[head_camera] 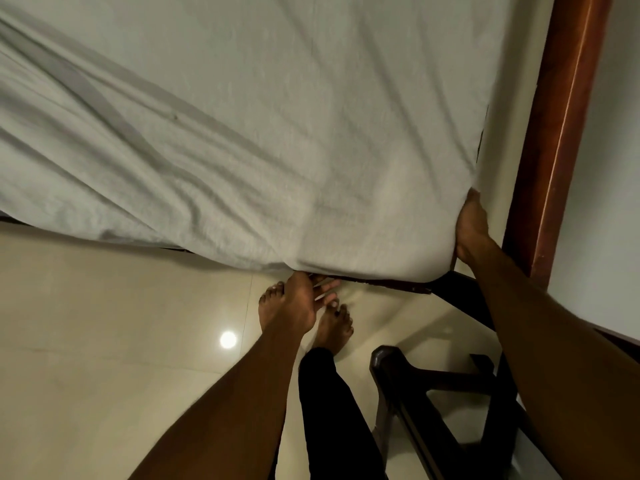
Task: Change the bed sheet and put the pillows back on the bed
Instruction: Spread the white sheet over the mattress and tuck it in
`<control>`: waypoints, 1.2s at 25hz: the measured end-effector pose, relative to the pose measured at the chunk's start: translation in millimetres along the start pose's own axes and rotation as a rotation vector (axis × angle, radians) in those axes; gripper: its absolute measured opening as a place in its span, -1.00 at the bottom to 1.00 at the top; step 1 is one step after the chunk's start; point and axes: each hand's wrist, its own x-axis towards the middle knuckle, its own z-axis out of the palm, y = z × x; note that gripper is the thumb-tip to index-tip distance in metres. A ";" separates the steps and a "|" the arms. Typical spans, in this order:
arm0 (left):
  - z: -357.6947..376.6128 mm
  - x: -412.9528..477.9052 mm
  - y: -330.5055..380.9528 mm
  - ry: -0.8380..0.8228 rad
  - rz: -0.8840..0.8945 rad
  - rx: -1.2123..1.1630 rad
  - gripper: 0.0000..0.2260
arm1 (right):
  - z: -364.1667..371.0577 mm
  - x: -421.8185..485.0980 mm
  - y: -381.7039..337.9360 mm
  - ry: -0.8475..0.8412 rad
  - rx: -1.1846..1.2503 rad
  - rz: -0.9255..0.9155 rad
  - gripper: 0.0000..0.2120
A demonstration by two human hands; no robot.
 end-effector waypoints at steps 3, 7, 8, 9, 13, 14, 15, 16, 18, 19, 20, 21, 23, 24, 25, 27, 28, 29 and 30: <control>2.1 -16.5 7.8 0.044 0.040 0.312 -0.68 | 11.4 -23.3 -11.4 0.211 -0.105 -0.009 -0.34; -24.1 -7.8 10.5 0.135 0.151 0.859 -0.66 | 31.1 -105.1 -16.0 0.317 -0.394 -0.356 -0.44; -23.1 -37.6 22.8 0.138 0.179 0.935 -0.72 | 31.5 -126.8 -10.3 0.316 -0.466 -0.429 -0.45; -20.7 -78.7 37.5 0.136 0.234 1.009 -0.75 | 30.4 -147.9 -2.9 0.296 -0.579 -0.474 -0.44; -37.0 -183.0 74.1 0.145 0.404 1.243 -0.69 | 33.4 -248.8 4.0 -0.074 -0.962 -0.518 -0.55; -44.8 -208.9 80.7 0.164 0.449 1.325 -0.66 | 35.9 -280.4 -2.9 -0.161 -1.031 -0.541 -0.57; -52.4 -237.0 85.9 0.185 0.496 1.392 -0.64 | 36.9 -312.7 -15.3 -0.220 -1.091 -0.578 -0.57; -60.5 -264.1 91.4 0.206 0.534 1.446 -0.62 | 37.7 -342.8 -26.8 -0.270 -1.149 -0.625 -0.56; -77.9 -322.7 106.0 0.256 0.617 1.495 -0.60 | 36.6 -405.1 -51.3 -0.347 -1.254 -0.730 -0.55; -87.3 -346.4 111.1 0.284 0.653 1.502 -0.59 | 36.3 -430.7 -62.1 -0.372 -1.299 -0.776 -0.54; -99.8 -371.9 114.0 0.311 0.676 1.497 -0.59 | 34.4 -455.3 -71.4 -0.382 -1.334 -0.820 -0.54; -117.1 -398.2 112.8 0.341 0.695 1.475 -0.59 | 30.8 -482.9 -78.8 -0.385 -1.369 -0.865 -0.53; -146.9 -439.1 109.5 0.383 0.751 1.422 -0.61 | 26.6 -523.9 -87.6 -0.396 -1.414 -0.921 -0.52; -161.6 -454.8 110.2 0.410 0.773 1.394 -0.62 | 27.8 -539.4 -90.7 -0.395 -1.432 -0.950 -0.52; -177.5 -467.4 111.2 0.440 0.790 1.363 -0.63 | 30.9 -554.3 -92.0 -0.392 -1.455 -0.984 -0.52; -204.6 -485.7 116.4 0.475 0.791 1.341 -0.63 | 42.3 -577.5 -93.1 -0.380 -1.490 -1.040 -0.52; -217.8 -491.2 121.1 0.482 0.796 1.345 -0.62 | 49.6 -585.8 -92.2 -0.374 -1.504 -1.060 -0.52; -233.4 -494.3 126.7 0.496 0.810 1.340 -0.61 | 58.1 -594.7 -90.2 -0.365 -1.520 -1.082 -0.52; -253.3 -499.8 135.5 0.505 0.818 1.327 -0.61 | 70.3 -607.4 -88.1 -0.356 -1.530 -1.102 -0.52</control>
